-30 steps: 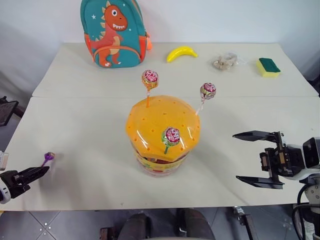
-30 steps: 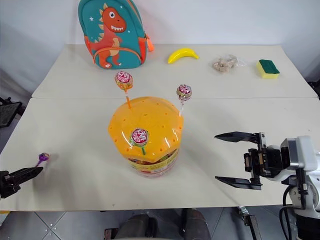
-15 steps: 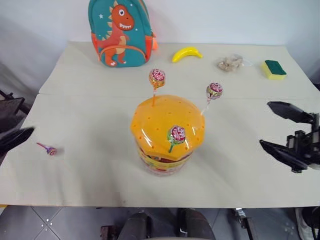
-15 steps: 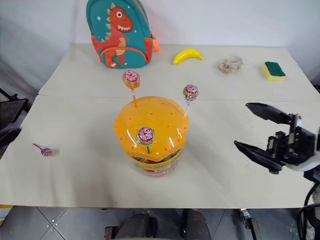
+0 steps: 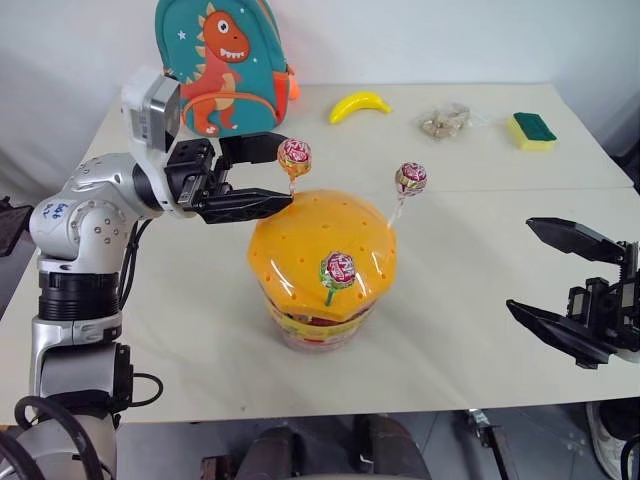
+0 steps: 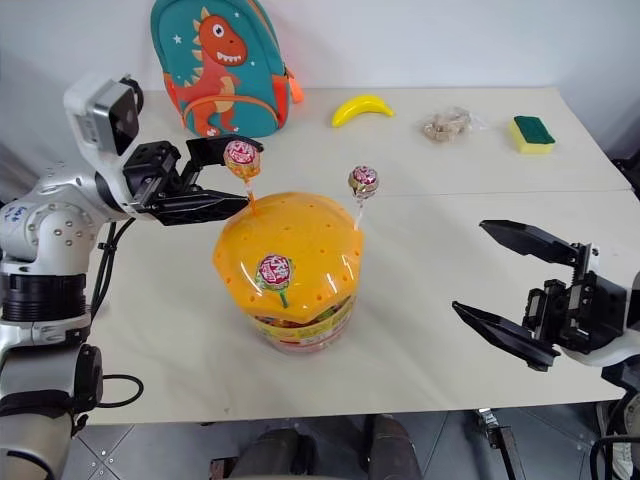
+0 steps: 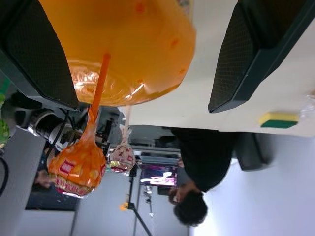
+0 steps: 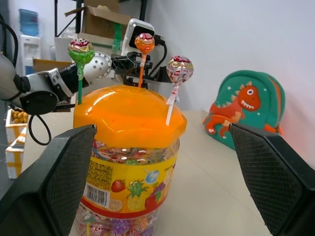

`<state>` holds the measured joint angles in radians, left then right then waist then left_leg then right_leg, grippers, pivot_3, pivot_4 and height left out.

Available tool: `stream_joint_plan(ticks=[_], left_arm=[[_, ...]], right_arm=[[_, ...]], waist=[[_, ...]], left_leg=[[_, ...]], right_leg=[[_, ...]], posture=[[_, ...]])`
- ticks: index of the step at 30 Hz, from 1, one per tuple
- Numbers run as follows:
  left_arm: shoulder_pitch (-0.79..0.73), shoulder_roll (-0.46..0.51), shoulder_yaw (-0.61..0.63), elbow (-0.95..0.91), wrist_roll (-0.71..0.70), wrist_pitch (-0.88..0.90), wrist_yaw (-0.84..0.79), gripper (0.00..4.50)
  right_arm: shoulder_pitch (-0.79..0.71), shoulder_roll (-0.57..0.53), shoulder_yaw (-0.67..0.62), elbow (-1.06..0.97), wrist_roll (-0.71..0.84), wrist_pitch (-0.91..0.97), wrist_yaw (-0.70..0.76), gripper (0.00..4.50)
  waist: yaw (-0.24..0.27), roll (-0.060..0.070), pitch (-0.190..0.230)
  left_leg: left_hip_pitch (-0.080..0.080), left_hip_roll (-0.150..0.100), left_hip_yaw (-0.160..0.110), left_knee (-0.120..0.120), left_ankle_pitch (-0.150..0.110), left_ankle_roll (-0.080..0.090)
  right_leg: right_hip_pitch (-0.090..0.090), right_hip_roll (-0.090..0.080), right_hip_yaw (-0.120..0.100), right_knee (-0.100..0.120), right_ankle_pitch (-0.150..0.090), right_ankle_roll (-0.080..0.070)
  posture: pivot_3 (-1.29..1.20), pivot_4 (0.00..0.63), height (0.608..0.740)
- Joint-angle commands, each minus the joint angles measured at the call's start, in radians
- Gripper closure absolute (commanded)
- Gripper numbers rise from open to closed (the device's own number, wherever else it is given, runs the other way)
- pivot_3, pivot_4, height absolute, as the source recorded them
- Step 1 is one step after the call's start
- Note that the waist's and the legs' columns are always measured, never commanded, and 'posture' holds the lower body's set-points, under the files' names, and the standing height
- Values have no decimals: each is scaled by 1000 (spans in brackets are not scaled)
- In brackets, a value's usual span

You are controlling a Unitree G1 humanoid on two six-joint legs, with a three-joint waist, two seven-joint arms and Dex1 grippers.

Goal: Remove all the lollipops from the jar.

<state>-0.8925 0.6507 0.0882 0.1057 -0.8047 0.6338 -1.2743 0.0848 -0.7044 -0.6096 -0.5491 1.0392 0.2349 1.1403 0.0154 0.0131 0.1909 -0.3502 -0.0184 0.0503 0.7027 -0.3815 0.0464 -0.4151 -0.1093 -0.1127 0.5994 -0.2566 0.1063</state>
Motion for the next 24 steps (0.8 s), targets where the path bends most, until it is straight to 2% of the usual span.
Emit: stream_joint_plan(ticks=[1,3,14,19,24], left_arm=[[-24,-6,-13,-2,6,10,-34,441],[-23,-4,-13,-16,-3,28,-41,936],[-7,-38,-12,-104,-26,65,-26,4441],[4,-49,36,-112,-62,83,8,4480],[-9,-65,218,-28,-104,81,229,4480]], right_arm=[[10,12,-18,-45,0,-25,-21,0],[14,15,-19,-49,-2,-25,-33,0],[13,16,-10,-24,-13,-43,-33,0],[6,20,-2,-7,-12,-44,-19,0],[-5,32,9,7,1,-42,0,0]], waist=[[8,0,0],[9,0,0],[12,0,0],[12,0,0],[10,0,0]], left_leg=[[0,0,0,1,0,0],[-1,0,0,3,0,0],[-3,-1,-8,6,0,0],[-3,-1,-8,6,0,0],[-3,-1,-10,7,0,0]], right_leg=[[0,0,0,1,0,0],[0,0,3,0,1,1],[4,-1,4,-2,1,2],[4,-1,4,-2,1,2],[4,-2,3,-2,1,2]], posture=[[0,150,740],[0,150,740],[0,150,740],[0,150,740],[0,150,740]])
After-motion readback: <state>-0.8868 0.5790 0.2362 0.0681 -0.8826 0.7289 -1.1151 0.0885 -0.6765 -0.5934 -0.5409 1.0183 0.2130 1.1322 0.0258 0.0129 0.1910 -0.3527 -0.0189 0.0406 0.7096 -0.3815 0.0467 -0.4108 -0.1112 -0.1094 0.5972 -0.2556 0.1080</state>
